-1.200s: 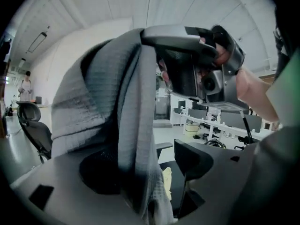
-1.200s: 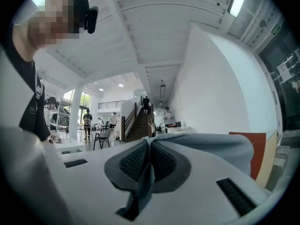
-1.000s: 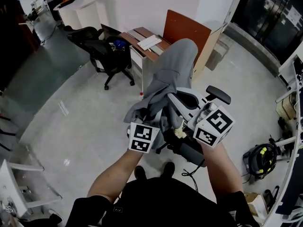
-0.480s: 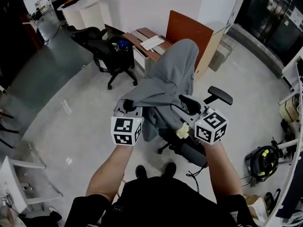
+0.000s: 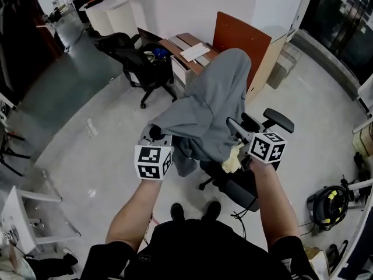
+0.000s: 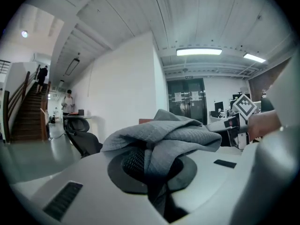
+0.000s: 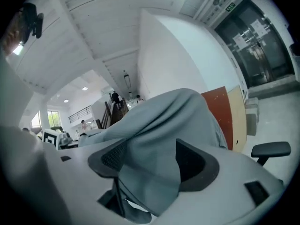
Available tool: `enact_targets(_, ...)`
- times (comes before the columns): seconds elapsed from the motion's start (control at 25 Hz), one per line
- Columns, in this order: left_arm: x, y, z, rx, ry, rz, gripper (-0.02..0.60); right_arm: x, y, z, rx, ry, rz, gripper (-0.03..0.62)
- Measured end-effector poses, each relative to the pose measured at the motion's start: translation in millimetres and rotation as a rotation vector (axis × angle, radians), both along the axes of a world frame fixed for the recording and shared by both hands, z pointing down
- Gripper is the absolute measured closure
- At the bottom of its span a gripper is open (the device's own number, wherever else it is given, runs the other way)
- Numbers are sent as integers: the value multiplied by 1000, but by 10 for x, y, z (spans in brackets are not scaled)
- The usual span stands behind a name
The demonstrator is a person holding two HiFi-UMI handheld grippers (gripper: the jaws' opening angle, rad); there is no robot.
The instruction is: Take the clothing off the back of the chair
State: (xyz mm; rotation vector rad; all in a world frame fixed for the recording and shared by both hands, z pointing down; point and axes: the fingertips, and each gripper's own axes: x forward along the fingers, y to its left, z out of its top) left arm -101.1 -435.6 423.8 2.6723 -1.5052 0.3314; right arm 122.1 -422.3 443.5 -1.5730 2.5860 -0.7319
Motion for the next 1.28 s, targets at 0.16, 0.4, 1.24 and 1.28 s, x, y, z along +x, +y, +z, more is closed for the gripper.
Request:
enact_targets(0.16,-39,-108,158,-31,-40,-43,561,25,-249,45,-18,-4,0,261)
enact_targets(0.4,-151,-378,333,-67,-79,-89,560,-37,-597,323,-80,49,-35,232)
enact_targets(1.24,-403,-675,553,-130,-43,-75,560,-292,-1268,823,-127,-137,-240,155)
enact_targets(1.28,-406,-673,547,-128,-43,-76,560,-309,-1264,804,-116,-133,-251,162)
